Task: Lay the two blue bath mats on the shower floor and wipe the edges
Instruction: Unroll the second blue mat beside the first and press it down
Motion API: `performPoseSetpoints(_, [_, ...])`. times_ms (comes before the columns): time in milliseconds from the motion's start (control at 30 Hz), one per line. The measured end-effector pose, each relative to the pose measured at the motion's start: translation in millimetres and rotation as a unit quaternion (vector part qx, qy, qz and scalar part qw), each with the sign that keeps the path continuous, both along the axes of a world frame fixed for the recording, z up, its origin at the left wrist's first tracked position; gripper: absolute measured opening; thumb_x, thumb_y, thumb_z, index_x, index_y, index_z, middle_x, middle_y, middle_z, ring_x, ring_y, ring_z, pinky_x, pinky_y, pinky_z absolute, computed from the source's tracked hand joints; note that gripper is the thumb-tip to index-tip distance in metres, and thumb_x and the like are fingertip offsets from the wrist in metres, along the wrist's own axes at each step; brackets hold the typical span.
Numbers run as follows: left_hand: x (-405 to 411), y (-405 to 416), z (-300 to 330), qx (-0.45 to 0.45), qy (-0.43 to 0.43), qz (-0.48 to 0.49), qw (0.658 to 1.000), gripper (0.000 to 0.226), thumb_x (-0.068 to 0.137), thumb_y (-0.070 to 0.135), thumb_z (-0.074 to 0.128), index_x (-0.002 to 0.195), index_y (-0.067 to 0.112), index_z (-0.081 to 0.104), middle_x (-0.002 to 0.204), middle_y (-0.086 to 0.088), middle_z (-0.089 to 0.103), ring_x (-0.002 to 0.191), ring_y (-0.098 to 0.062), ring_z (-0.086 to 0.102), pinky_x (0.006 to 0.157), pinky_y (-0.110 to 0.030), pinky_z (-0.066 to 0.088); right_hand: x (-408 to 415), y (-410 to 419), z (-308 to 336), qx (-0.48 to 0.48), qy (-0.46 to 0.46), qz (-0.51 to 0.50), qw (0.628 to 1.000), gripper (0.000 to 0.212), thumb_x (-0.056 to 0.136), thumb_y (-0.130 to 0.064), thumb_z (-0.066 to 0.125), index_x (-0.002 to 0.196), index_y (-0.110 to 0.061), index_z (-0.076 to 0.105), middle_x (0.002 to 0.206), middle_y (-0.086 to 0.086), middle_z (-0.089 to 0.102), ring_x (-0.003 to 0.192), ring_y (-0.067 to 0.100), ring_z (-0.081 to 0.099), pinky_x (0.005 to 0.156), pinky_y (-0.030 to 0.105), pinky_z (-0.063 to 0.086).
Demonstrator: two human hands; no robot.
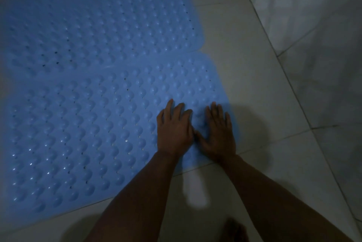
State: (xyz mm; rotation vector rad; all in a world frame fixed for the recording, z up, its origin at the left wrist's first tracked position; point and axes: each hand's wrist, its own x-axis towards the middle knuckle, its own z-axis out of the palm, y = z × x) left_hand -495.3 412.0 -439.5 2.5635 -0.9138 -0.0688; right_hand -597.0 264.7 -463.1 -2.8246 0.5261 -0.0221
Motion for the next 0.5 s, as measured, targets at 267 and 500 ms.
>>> performPoseSetpoints(267, [16,19,30,0.014,0.028,0.022,0.999,0.043,0.09,0.031,0.043,0.125,0.021,0.066,0.144,-0.006,0.057,0.149,-0.037,0.033,0.111,-0.05,0.034,38,-26,51,0.162,0.238,-0.003,0.958,0.101,0.086,-0.08,0.037,0.16,-0.014,0.015,0.168,0.007,0.002,0.156,0.027,0.001,0.124,0.043,0.005])
performPoseSetpoints(500, [49,65,73,0.052,0.047,0.024,0.997,0.049,0.089,0.035,0.04,0.128,0.02,0.064,0.145,-0.007,0.055,0.15,-0.038,0.031,0.109,-0.052,0.037,101,-7,124,0.089,0.169,-0.001,0.982,0.051,0.092,-0.05,0.06,0.134,-0.021,0.06,0.14,0.008,0.06,0.129,0.03,0.055,0.107,0.039,0.044])
